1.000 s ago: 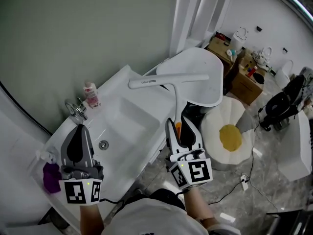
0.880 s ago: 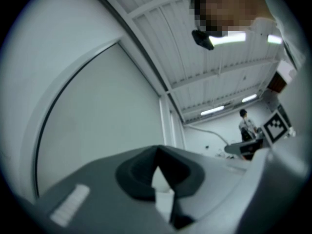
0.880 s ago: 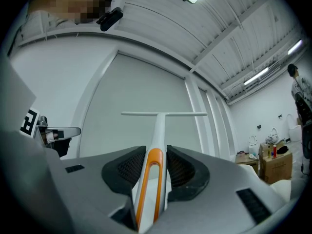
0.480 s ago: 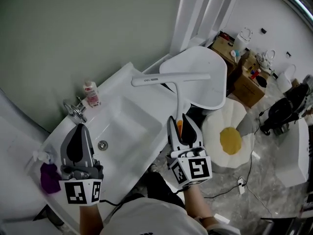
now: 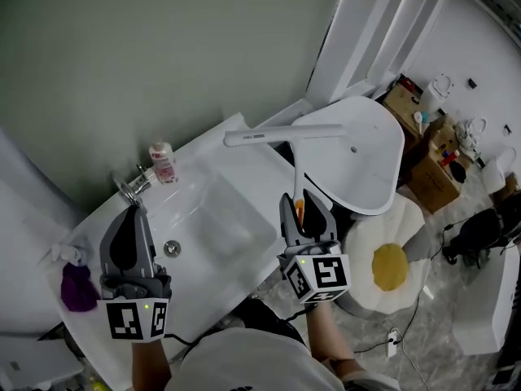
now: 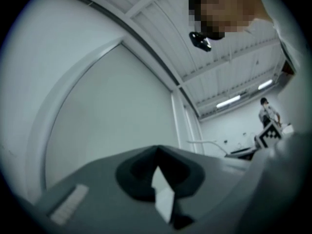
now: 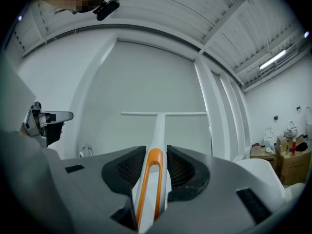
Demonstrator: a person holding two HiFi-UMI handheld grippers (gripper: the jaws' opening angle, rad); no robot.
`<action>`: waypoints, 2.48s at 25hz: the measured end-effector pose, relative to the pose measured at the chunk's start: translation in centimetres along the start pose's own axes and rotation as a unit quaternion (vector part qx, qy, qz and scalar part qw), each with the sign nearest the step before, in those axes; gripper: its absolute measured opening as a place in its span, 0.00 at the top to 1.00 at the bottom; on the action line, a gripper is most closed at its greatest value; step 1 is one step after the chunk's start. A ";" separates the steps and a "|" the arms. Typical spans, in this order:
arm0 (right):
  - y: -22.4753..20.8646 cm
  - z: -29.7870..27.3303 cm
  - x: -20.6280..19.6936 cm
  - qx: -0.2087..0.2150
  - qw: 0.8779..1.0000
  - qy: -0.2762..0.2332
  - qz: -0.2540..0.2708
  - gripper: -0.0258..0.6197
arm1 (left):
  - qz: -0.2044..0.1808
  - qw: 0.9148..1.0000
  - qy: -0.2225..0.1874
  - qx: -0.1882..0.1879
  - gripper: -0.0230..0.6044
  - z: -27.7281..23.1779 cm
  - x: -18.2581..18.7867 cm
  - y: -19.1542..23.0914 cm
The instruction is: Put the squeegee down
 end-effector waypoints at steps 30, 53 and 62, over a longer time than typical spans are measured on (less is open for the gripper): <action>0.0 -15.6 -13.9 0.140 0.967 0.208 0.039 0.76 | -0.013 0.992 0.045 0.120 0.95 -4.8 -2.8 -1.1; 3.3 -22.7 -22.8 0.201 0.925 0.308 0.099 0.76 | -0.033 0.970 0.070 0.231 0.95 -2.2 -3.0 -1.5; 4.0 -24.3 -25.6 0.201 0.910 0.342 0.121 0.76 | -0.043 0.961 0.085 0.259 0.95 -1.3 -2.8 -1.8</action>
Point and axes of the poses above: the fingertips, and each gripper's own axes: z backward along the fingers, y to its left, x out of its top, the point moved 6 cm from there along z, backward along the fingers, and after that the axes turned 15 degrees about -x, right-handed, at the moved point
